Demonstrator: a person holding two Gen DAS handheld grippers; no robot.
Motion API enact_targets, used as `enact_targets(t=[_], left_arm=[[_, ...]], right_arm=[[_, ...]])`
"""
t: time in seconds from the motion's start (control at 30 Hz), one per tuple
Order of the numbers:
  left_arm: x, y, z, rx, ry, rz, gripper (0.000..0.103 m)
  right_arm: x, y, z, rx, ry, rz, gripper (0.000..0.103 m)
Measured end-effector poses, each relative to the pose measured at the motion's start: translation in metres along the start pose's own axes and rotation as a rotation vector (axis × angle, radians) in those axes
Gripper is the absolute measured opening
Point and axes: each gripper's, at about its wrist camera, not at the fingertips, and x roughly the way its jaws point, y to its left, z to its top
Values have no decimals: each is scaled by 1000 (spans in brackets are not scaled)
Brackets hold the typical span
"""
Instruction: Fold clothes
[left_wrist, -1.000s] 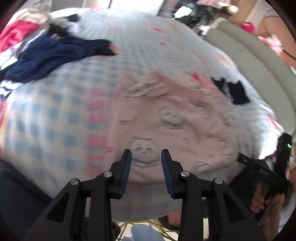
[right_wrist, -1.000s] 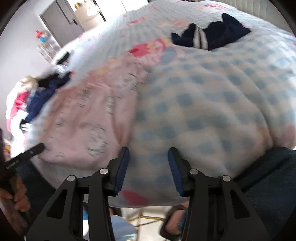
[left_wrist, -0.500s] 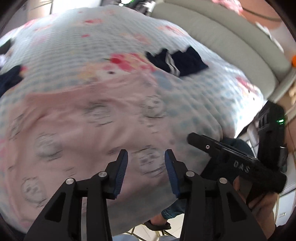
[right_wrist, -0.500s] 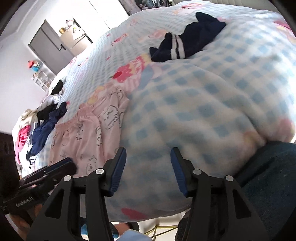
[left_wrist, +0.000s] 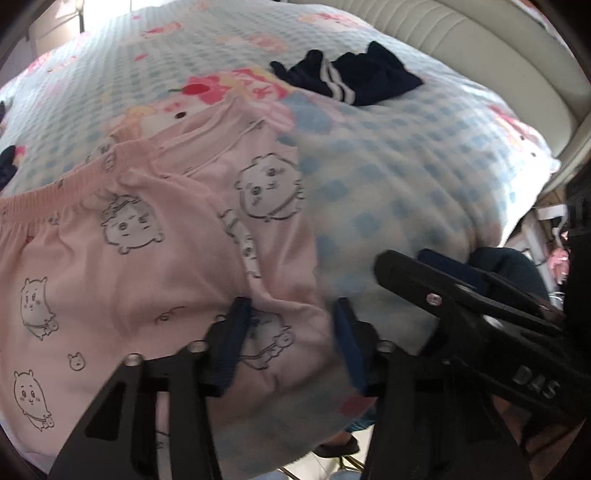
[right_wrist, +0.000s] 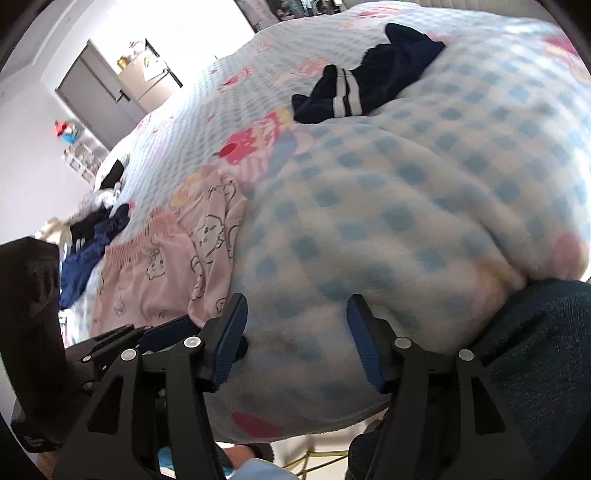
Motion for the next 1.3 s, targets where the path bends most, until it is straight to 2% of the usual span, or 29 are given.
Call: enact_targets(t=[0.07, 0.17, 0.4, 0.5, 0.57, 0.67, 0.8, 0.9, 1.0, 1.07, 1.1, 1.13, 1.23, 1.3], left_arm=[[-4, 8, 0, -44, -9, -9, 22], [-17, 21, 1, -116, -36, -57, 14], [-76, 57, 2, -222, -192, -177, 13], [-99, 88, -2, -311, -253, -210, 12], [-111, 113, -11, -363, -281, -205, 12], [-115, 143, -21, -422, -274, -191, 12], [-112, 167, -36, -440, -251, -198, 12], [-100, 176, -41, -432, -210, -228, 15], [-85, 180, -39, -424, -160, -242, 31], [-75, 180, -34, -406, -135, -255, 49], [-74, 179, -32, -393, -130, -268, 49], [-73, 177, -31, -379, -133, -270, 48], [-84, 168, -27, -333, -193, -195, 14], [-94, 172, -29, -360, -232, -197, 12]], right_arm=[[0, 3, -1, -20, 2, -17, 59], [0, 7, 0, -40, 9, -38, 59], [-4, 30, 3, -110, 22, -20, 59], [7, 52, 7, -145, 56, 40, 59], [15, 68, 9, -173, 81, 82, 59], [31, 100, 12, -231, 111, 141, 59], [51, 132, 7, -276, 159, 195, 58], [64, 142, -2, -293, 191, 196, 58], [76, 153, -10, -311, 223, 196, 58], [79, 153, -13, -308, 231, 200, 58], [79, 152, -13, -307, 231, 200, 58], [78, 153, -13, -311, 231, 198, 58], [77, 156, -12, -324, 230, 189, 58], [76, 160, -13, -334, 225, 191, 58]])
